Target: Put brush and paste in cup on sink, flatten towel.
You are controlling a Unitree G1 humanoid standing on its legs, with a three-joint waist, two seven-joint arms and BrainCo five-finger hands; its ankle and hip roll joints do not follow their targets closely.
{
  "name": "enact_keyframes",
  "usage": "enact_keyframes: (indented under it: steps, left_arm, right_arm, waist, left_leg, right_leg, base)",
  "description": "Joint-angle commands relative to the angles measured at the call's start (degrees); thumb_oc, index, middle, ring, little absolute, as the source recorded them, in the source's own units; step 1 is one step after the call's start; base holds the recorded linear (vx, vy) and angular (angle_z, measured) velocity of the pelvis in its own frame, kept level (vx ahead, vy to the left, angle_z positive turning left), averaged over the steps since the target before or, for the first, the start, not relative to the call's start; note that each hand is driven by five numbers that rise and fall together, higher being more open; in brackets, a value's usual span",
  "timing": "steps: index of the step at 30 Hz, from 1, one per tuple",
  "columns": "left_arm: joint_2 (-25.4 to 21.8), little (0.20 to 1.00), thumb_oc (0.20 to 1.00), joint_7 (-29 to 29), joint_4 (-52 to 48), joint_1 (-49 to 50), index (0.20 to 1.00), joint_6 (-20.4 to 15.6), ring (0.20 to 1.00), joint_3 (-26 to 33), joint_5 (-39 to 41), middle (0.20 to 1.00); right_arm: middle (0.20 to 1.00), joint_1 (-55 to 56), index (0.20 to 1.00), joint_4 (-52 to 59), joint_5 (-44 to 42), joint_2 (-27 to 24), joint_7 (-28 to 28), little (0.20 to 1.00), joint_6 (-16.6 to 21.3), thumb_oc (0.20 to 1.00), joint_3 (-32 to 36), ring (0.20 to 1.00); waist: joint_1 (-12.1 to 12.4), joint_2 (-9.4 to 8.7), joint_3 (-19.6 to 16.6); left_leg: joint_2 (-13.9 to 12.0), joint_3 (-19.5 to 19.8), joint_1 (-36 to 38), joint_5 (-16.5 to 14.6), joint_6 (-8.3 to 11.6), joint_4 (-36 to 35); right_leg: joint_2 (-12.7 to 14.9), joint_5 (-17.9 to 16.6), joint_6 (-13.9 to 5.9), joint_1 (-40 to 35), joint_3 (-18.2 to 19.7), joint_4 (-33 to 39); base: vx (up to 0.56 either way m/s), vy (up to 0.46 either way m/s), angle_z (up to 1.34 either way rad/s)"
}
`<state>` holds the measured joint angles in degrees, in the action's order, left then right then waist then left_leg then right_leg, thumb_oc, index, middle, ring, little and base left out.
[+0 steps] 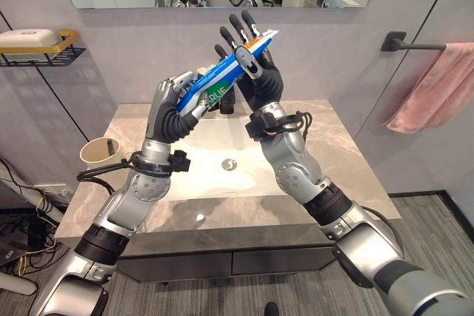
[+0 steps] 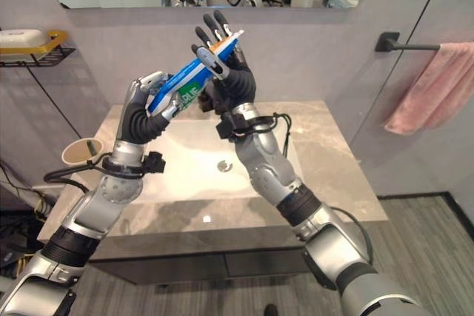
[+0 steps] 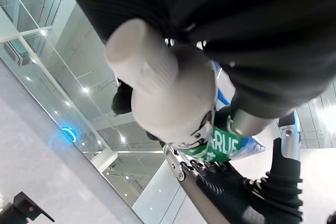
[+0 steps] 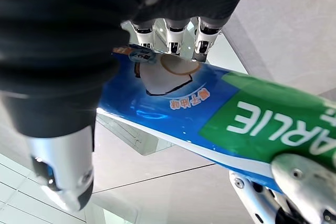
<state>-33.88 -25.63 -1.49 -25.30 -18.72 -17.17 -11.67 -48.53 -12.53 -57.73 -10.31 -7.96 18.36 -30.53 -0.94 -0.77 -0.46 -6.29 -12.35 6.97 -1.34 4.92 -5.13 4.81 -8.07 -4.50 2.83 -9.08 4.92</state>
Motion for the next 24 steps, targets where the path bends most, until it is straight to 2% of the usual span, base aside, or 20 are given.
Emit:
enact_keyframes:
  steps: [1,3,4,5,6,7,18,19,20,21,22,23,24]
  left_arm:
    - [-3.88,0.200,0.200,0.19,-0.68,-4.89,0.200,-0.81,0.200,-2.39,1.02,0.200]
    - [-3.90,0.200,0.200,0.32,-0.72,-4.83,0.200,-0.81,0.200,-2.37,1.07,0.200]
    - [-3.94,0.200,0.200,0.34,-0.74,-4.77,0.200,-0.83,0.200,-2.33,1.11,0.200]
    - [-3.95,0.200,0.200,0.34,-0.74,-4.76,0.200,-0.82,0.200,-2.32,1.11,0.200]
    - [-4.01,0.200,0.200,0.37,-0.73,-4.72,0.200,-0.84,0.200,-2.25,1.15,0.200]
    - [-4.00,0.200,0.200,0.42,-0.65,-4.60,0.200,-0.84,0.200,-2.18,1.21,0.200]
    - [-2.97,0.206,0.206,-2.12,-0.89,-3.17,0.206,0.00,0.206,-0.85,-1.50,0.206]
    - [-2.79,0.307,0.307,-2.88,-1.14,-3.05,0.307,0.36,0.307,-0.44,-2.19,0.307]
    - [-2.79,0.307,0.307,-2.89,-1.17,-3.01,0.307,0.38,0.307,-0.44,-2.21,0.307]
    - [-2.60,0.492,0.492,-3.39,-1.25,-2.88,0.492,0.54,0.492,-0.17,-2.66,0.492]
    - [-2.25,0.749,0.749,-4.21,-1.63,-2.61,0.749,0.77,0.749,0.37,-3.27,0.749]
    - [-2.25,0.815,0.815,-4.24,-1.66,-2.57,0.815,0.80,0.815,0.38,-3.31,0.815]
    - [-1.99,1.000,1.000,-4.88,-2.16,-2.31,1.000,0.89,1.000,0.72,-3.97,1.000]
  right_arm:
    - [1.000,-5.23,1.000,0.20,-0.67,1.38,-0.09,1.000,2.31,1.000,1.01,1.000]
    - [1.000,-4.95,1.000,0.05,-0.76,1.55,-0.21,1.000,2.22,1.000,1.11,1.000]
    - [0.595,-4.91,0.595,-0.06,-0.74,1.60,-0.29,0.595,2.29,0.595,1.13,0.595]
    - [0.595,-4.91,0.595,-0.06,-0.74,1.61,-0.29,0.595,2.29,0.595,1.12,0.595]
    - [0.341,-4.87,0.341,-0.15,-0.84,1.68,-0.36,0.341,2.27,0.341,1.24,0.341]
    - [0.200,-4.74,0.200,-0.19,-0.89,1.81,-0.31,0.200,2.25,0.200,1.30,0.200]
    - [0.200,-3.53,0.200,-0.12,-0.16,4.41,-2.65,0.200,4.62,0.200,4.18,0.200]
    - [0.200,-3.26,0.200,-0.15,0.24,5.10,-3.38,0.200,5.22,0.200,4.77,0.200]
    - [0.200,-3.24,0.200,-0.13,0.29,5.12,-3.42,0.200,5.21,0.200,4.76,0.200]
    - [0.200,-3.08,0.200,0.11,0.58,5.46,-3.91,0.200,5.62,0.200,5.19,0.200]
    - [0.200,-2.74,0.200,0.16,1.06,6.19,-4.79,0.200,6.17,0.200,5.85,0.200]
    - [0.200,-2.72,0.200,0.19,1.10,6.22,-4.84,0.200,6.17,0.200,5.84,0.200]
    - [0.200,-2.59,0.200,0.22,1.72,6.76,-5.60,0.200,6.68,0.200,6.53,0.200]
  waist:
    - [-0.35,-3.98,-1.13]
    - [-0.30,-3.95,-1.06]
    - [-0.27,-3.95,-1.03]
    - [-0.27,-3.95,-1.03]
    - [-0.27,-3.93,-1.03]
    - [-0.24,-3.91,-1.05]
    - [0.01,-3.71,-0.89]
    - [0.12,-3.66,-0.95]
    - [0.10,-3.66,-0.97]
    - [0.16,-3.64,-0.96]
    - [0.32,-3.60,-0.97]
    - [0.30,-3.61,-0.98]
    - [0.48,-3.57,-0.95]
  left_leg:
    - [0.43,1.80,-1.63,1.93,-0.52,0.13]
    - [0.42,1.80,-1.62,1.98,-0.52,0.13]
    - [0.41,1.79,-1.61,1.99,-0.51,0.13]
    - [0.41,1.79,-1.61,1.99,-0.51,0.13]
    - [0.40,1.74,-1.60,2.01,-0.51,0.13]
    - [0.43,1.71,-1.57,1.99,-0.53,0.13]
    - [0.70,2.12,-1.46,1.79,-0.75,0.13]
    - [0.67,2.19,-1.51,1.76,-0.78,0.13]
    - [0.67,2.20,-1.51,1.76,-0.78,0.13]
    - [0.72,2.31,-1.53,1.74,-0.82,0.13]
    - [0.74,2.41,-1.50,1.72,-0.87,0.13]
    - [0.74,2.42,-1.49,1.72,-0.87,0.13]
    - [0.77,2.54,-1.54,1.72,-0.91,0.13]
  right_leg:
    - [5.61,1.00,-4.69,-7.29,-0.18,0.08]
    - [5.59,1.02,-4.69,-7.31,-0.20,0.08]
    - [5.61,0.99,-4.70,-7.28,-0.22,0.08]
    - [5.61,0.98,-4.70,-7.28,-0.21,0.08]
    - [5.62,0.98,-4.71,-7.24,-0.23,0.08]
    - [5.63,0.98,-4.71,-7.25,-0.26,0.08]
    - [5.72,0.99,-4.64,-7.84,-0.65,0.08]
    - [5.75,1.06,-4.63,-7.91,-0.83,0.08]
    - [5.75,1.06,-4.63,-7.91,-0.85,0.08]
    - [5.77,1.06,-4.64,-7.91,-0.85,0.08]
    - [5.80,1.07,-4.64,-7.94,-0.89,0.07]
    - [5.81,1.08,-4.65,-7.96,-0.90,0.07]
    - [5.84,1.14,-4.63,-8.04,-1.00,0.04]
  base:
    - [0.00,0.000,0.00]
    - [0.00,0.000,0.00]
    - [0.00,0.000,0.00]
    - [0.00,0.000,0.00]
    - [0.00,0.000,0.00]
    - [0.00,0.000,0.00]
    - [0.00,0.000,0.01]
    - [-0.01,0.001,0.04]
    - [0.00,0.002,0.05]
    - [0.00,0.006,0.04]
    - [0.00,0.007,0.04]
    - [0.00,0.000,0.00]
    - [0.00,0.000,0.00]
